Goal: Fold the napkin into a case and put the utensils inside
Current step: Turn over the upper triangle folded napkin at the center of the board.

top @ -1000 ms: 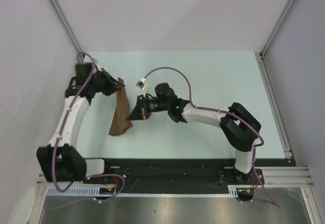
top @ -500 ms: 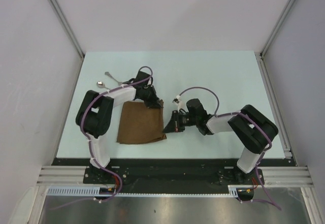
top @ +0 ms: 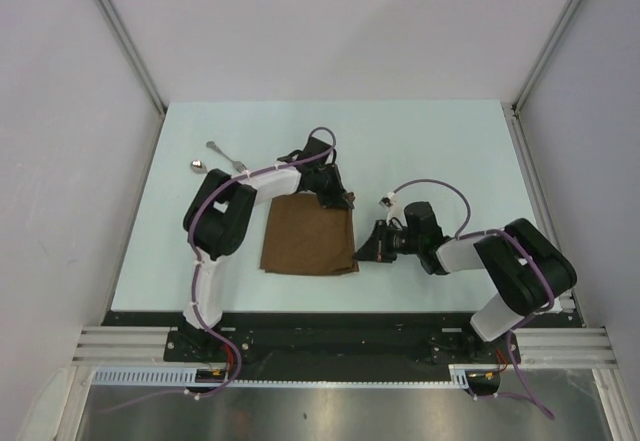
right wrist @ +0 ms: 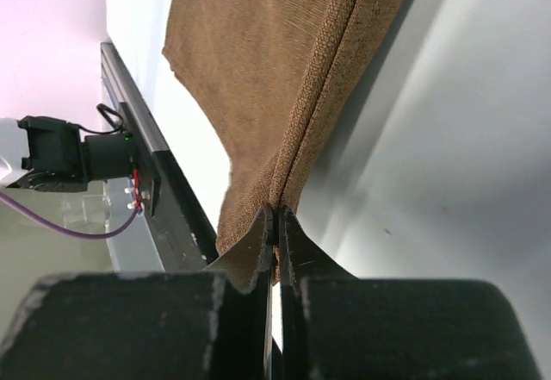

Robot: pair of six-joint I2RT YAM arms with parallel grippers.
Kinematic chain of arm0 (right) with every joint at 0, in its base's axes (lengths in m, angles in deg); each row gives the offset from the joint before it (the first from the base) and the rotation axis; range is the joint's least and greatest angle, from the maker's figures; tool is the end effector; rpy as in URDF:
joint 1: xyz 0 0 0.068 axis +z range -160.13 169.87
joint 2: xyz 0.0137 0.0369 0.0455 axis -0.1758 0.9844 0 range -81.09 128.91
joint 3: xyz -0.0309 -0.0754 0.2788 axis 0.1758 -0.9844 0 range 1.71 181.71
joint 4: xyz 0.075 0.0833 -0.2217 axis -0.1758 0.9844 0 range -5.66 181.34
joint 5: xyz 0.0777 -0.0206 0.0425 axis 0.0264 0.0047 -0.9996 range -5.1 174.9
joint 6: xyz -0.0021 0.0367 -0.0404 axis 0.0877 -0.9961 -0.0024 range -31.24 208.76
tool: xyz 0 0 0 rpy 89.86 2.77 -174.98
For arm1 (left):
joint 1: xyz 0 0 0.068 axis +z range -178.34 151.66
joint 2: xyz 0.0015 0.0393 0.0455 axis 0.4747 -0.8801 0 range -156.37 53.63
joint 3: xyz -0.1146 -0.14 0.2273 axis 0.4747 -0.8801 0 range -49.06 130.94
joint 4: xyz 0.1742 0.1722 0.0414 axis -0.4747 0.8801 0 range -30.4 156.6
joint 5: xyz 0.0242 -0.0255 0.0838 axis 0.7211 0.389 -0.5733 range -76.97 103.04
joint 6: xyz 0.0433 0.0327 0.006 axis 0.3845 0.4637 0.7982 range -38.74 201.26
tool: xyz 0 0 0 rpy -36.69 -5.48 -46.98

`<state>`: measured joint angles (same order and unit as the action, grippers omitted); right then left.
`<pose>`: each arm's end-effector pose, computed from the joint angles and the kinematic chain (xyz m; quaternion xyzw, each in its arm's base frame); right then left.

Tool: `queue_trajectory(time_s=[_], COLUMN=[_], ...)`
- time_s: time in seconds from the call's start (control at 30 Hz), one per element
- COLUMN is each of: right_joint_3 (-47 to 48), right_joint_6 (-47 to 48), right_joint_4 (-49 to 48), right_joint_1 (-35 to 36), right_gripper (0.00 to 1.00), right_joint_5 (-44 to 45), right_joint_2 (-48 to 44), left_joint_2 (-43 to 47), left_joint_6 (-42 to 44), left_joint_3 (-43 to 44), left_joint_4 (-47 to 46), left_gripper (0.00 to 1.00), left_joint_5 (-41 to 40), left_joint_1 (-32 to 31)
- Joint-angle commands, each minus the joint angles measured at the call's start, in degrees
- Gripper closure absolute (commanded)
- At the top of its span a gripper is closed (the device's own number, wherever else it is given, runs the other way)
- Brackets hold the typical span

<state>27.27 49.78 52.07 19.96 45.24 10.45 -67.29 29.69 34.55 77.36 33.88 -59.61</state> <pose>0.2145 0.1513 0.1523 -0.0952 0.8394 0.4980 0.1960 0.3753 -0.2432 0.1746 -0.1119 0.9331 -0.3246 0.1070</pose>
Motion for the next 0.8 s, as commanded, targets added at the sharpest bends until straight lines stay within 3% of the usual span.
queue_trajectory(time_s=[0.0,0.23,0.47,0.63,0.77], right_joint_3=[-4.8,-5.2,-6.9,-6.5,-5.1], right_joint_6=[3.0,7.4,7.8,7.8,8.4], right_joint_4=[10.7,18.2,19.7,22.1,25.8], right_joint_1=[0.3,-2.0,-5.7,-6.6,-7.0], right_gripper=[1.0,1.0,1.0,0.91,0.74], right_joint_5=[-14.8,-12.5,-11.8,-10.4,-7.6], right_joint_2=[-3.0,-5.9,-7.5,-9.4,-12.1], left_joint_2=[-1.5,-5.1,-7.1,-6.3,-3.1], left_joint_6=[-1.0,-1.2,-0.5,0.1,1.9], left_joint_3=[8.6,12.2,15.5,16.0,15.9], left_joint_4=[-17.4,-16.0,-13.2,-13.4,-11.6], left_gripper=[1.0,0.95,0.85,0.59,0.48], left_joint_5=[-10.3,-9.2,-8.6,-7.0,-5.9], left_joint_1=[1.6,-0.1,-0.2,-0.4,-0.4])
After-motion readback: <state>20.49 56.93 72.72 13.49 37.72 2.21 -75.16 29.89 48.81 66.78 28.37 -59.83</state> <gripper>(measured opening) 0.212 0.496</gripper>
